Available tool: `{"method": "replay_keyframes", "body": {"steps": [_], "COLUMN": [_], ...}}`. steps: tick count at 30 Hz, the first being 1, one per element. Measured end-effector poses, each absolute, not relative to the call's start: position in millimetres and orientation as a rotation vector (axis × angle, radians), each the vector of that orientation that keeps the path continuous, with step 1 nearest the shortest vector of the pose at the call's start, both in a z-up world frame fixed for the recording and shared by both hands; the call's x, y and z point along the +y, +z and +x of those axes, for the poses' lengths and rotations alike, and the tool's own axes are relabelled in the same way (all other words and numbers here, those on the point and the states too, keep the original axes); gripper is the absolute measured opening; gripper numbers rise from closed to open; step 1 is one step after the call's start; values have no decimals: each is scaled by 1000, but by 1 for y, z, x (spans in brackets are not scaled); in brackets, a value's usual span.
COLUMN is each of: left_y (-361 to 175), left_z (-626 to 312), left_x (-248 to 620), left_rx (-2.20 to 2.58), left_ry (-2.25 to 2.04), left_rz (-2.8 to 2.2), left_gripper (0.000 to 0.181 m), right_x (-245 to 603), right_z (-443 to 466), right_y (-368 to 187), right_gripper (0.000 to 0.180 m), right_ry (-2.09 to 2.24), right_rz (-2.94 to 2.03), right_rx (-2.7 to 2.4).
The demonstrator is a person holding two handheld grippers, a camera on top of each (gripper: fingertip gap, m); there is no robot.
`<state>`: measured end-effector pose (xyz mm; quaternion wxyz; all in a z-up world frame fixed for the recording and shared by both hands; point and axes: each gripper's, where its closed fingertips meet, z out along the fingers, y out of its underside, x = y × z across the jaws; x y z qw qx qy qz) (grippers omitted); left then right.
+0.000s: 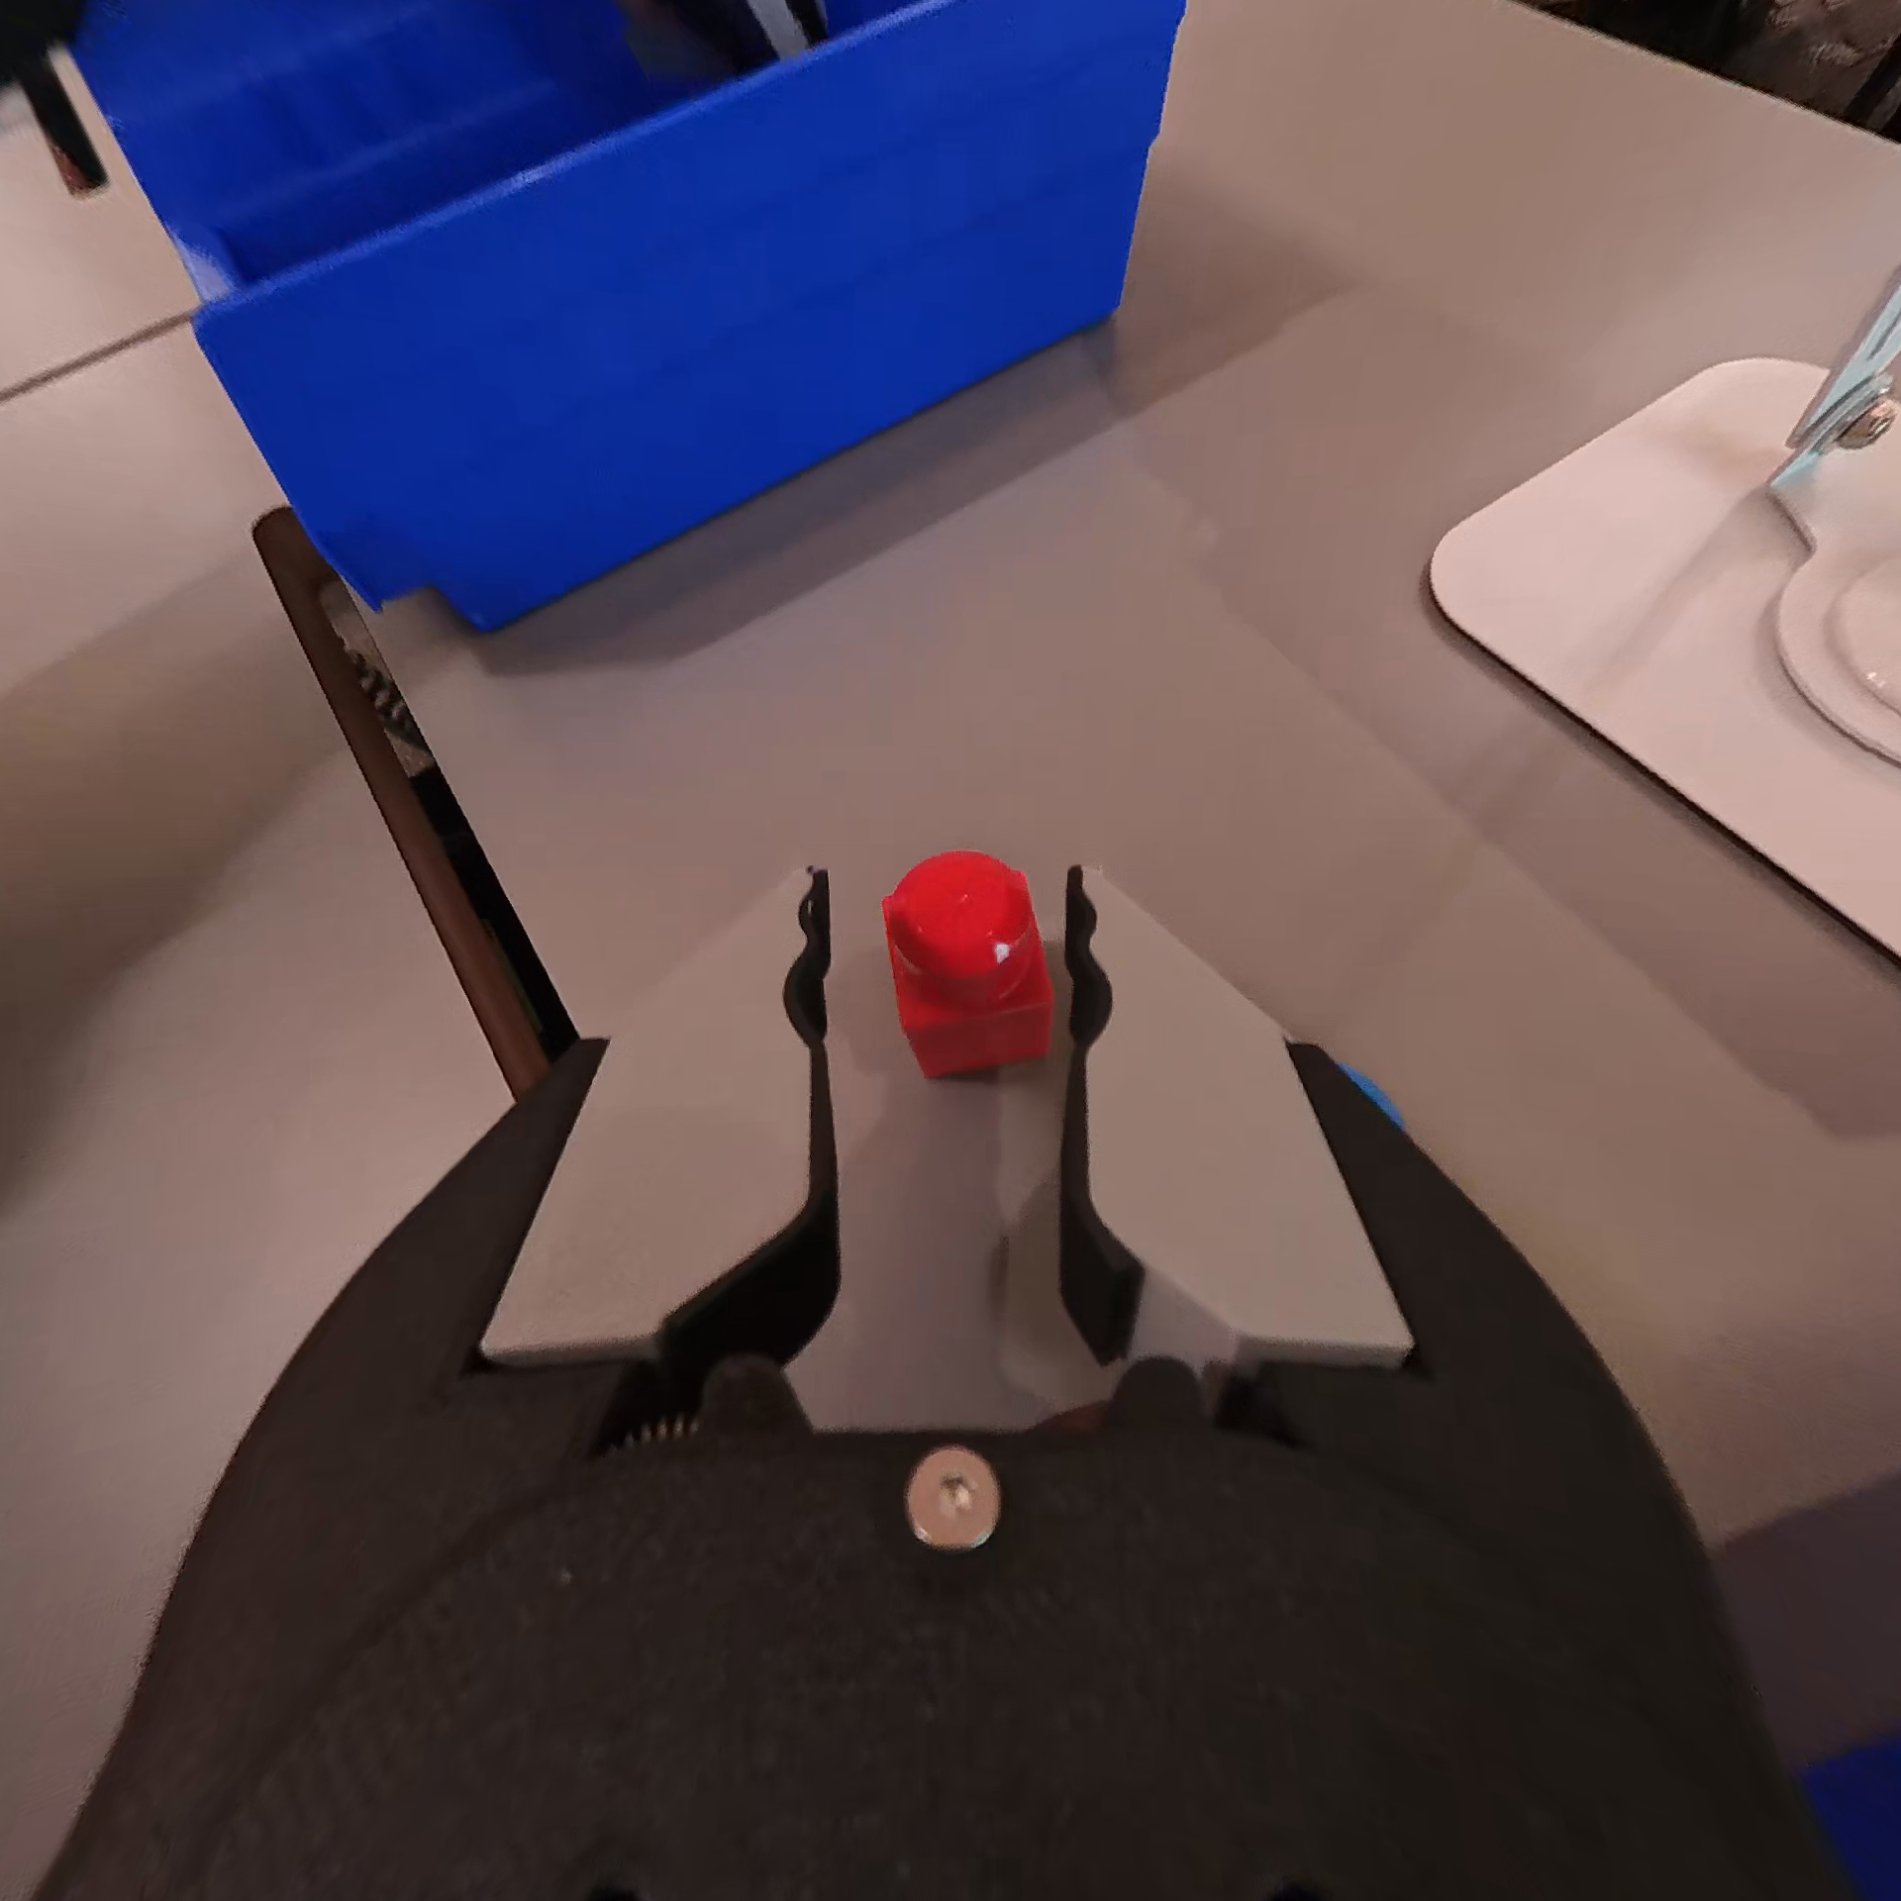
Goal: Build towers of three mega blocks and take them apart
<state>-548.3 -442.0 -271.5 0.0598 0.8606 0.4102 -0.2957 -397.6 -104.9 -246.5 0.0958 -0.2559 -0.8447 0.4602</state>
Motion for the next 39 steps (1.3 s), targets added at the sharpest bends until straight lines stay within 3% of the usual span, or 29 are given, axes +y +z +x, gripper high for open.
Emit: {"method": "replay_keyframes", "body": {"steps": [2, 4, 11, 18, 23, 24, 25, 29, 35, 39], "left_y": [-274, -287, -255, -266, -263, -263, -264, -267, -291, -291], "left_z": [-533, -509, -530, -540, -535, -530, -522, -518, -526, -533], "left_x": [-430, -413, -434, -439, -441, -438, -432, -442, -441, -443], "left_rx": [1299, 1385, 1243, 1142, 1066, 1061, 1056, 1022, 977, 950], "left_ry": [-761, -508, -902, -862, -707, -643, -529, -485, -492, -550], "left_rz": [2673, 2755, 2682, 2695, 2785, 2821, 2879, 2850, 2820, 2787], "left_gripper": [0, 0, 0, 2, 19, 28, 54, 61, 61, 40], "right_x": [-105, -104, -109, -110, -113, -113, -114, -117, -117, -115], "right_z": [-397, -398, -396, -396, -394, -393, -392, -390, -390, -393], "right_y": [-252, -255, -247, -243, -242, -241, -240, -239, -239, -236], "right_gripper": [43, 44, 42, 40, 39, 39, 39, 38, 37, 36], "right_ry": [1321, 1296, 1350, 1369, 1409, 1416, 1421, 1413, 1409, 1430], "right_rz": [-748, -745, -728, -713, -727, -722, -717, -692, -685, -704], "right_rx": [-2520, -2526, -2498, -2485, -2496, -2495, -2495, -2497, -2486, -2472]}}
